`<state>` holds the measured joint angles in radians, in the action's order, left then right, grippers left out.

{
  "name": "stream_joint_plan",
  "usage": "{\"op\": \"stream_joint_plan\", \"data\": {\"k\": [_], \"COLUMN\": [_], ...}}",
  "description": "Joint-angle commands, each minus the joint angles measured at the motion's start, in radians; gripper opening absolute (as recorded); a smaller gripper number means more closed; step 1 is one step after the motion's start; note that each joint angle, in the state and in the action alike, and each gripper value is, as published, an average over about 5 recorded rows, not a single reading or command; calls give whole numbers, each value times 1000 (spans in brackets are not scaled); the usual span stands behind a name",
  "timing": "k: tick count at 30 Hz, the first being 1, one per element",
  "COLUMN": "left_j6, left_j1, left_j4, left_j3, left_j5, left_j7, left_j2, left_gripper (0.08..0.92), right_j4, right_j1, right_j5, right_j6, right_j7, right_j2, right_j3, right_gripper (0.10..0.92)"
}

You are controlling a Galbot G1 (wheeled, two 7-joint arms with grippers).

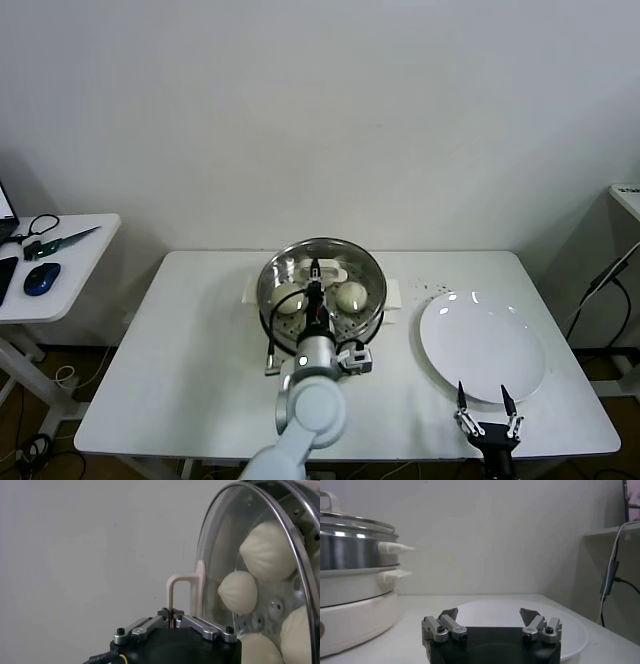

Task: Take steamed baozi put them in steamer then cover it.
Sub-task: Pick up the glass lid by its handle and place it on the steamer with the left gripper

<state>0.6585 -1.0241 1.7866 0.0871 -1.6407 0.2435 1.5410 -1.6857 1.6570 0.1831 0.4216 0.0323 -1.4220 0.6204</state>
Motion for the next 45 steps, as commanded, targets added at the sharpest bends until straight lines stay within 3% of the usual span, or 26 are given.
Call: {"op": "stream_joint_plan", "data": {"k": [1, 40, 45], "left_j6": [0, -11, -14], "left_j1": [2, -5, -3], "left_j4": [-10, -54, -49], "left_j3": [-4, -4, -10], "left_j5": [6, -19, -17], "left_j7": [-8, -13, -7], "left_j2": [-8, 23, 13], "left_gripper": [124, 125, 225], "right_j4": [6, 7, -1], "right_j1": [-4, -11, -11], "right_j5": [-3, -10, -10], "right_j6": [1, 6, -3], "right_j7": [0, -4, -8], "right_j2": [-3, -8, -8], "right_j3": [-2, -2, 1], "right_gripper": [823, 823, 823]}}
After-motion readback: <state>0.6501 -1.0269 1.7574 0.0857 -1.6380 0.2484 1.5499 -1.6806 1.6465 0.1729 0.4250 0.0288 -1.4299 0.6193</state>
